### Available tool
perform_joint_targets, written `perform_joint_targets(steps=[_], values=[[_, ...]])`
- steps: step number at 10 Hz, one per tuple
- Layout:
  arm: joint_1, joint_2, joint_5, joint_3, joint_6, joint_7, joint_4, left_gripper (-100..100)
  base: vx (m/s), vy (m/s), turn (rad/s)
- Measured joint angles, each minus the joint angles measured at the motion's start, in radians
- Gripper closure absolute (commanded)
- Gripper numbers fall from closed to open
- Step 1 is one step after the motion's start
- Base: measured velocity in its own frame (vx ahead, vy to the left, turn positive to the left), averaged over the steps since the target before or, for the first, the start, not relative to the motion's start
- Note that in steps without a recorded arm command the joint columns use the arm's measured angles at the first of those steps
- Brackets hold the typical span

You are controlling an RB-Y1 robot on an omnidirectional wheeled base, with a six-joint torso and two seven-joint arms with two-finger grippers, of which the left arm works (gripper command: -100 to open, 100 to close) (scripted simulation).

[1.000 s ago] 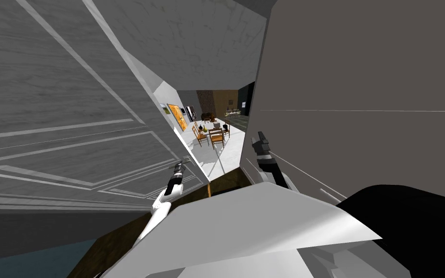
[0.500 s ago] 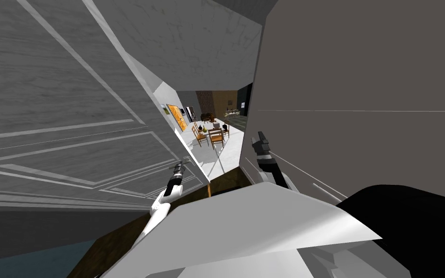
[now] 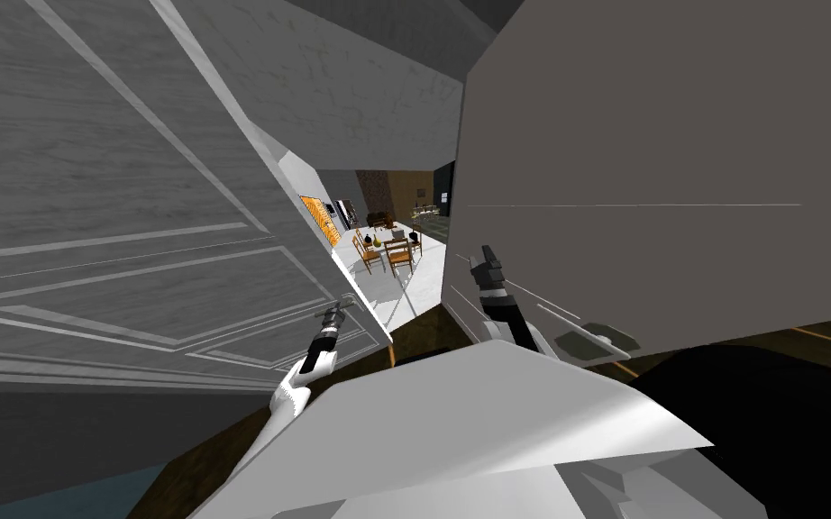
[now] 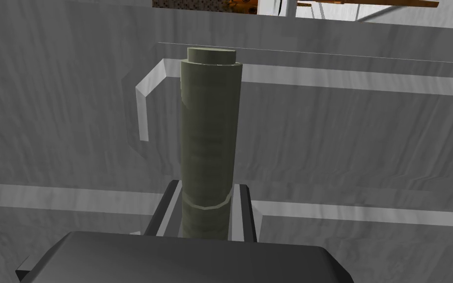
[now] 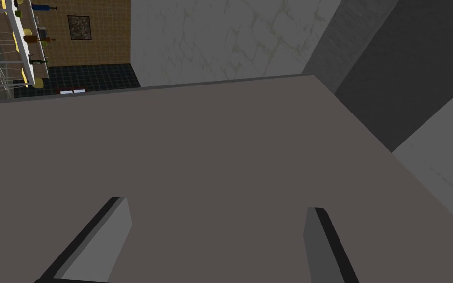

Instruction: Pull the door open

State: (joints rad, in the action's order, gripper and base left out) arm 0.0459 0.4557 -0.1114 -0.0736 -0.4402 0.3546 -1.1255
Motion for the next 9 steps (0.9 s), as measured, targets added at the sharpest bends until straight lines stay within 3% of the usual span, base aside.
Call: perform_joint_targets(steps=[3,4,6,9], values=[[0.037,0.035,0.002,0.036,-0.024,0.043,-0.025,100,-0.197,0.072,-0.110],[0.040,0.033,0.003,0.041,-0.024,0.045,-0.025,100,-0.155,0.047,-0.128],[0.063,0.056,0.004,0.052,-0.046,0.064,-0.038,100,-0.243,0.064,-0.156],[0.121,0.093,0.005,0.075,-0.074,0.098,-0.085,100,-0.194,0.065,-0.113]])
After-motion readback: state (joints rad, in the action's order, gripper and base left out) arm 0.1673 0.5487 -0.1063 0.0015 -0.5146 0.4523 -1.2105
